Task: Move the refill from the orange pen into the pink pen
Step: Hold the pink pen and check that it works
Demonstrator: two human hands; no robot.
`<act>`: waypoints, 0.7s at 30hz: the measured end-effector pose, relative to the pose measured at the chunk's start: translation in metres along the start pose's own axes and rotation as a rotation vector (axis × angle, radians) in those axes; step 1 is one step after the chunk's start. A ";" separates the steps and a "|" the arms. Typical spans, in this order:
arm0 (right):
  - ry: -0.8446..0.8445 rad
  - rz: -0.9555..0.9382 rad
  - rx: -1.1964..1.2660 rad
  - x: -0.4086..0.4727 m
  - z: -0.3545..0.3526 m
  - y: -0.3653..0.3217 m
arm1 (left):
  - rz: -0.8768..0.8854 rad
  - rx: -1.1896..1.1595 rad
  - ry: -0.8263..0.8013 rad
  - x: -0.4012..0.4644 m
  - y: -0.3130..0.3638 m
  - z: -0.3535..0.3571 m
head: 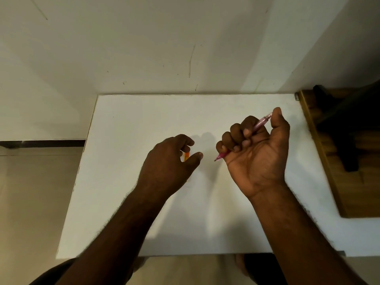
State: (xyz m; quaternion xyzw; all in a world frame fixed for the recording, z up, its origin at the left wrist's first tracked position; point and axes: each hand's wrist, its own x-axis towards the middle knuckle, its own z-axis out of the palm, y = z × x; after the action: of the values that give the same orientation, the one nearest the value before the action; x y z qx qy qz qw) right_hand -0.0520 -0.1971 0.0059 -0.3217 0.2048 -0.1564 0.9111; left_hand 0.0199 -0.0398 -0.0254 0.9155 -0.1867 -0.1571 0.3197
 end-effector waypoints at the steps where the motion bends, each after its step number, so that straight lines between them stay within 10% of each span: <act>1: 0.001 -0.003 -0.006 0.000 0.000 0.000 | 0.000 0.000 -0.001 0.000 0.000 0.000; 21: -0.091 -0.044 -0.165 0.001 0.003 0.002 | 0.005 0.005 -0.008 0.000 -0.001 0.001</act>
State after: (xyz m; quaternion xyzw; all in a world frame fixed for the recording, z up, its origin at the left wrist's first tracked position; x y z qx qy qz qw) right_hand -0.0495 -0.1944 0.0068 -0.4069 0.1684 -0.1444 0.8861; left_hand 0.0201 -0.0399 -0.0264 0.9152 -0.1907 -0.1598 0.3171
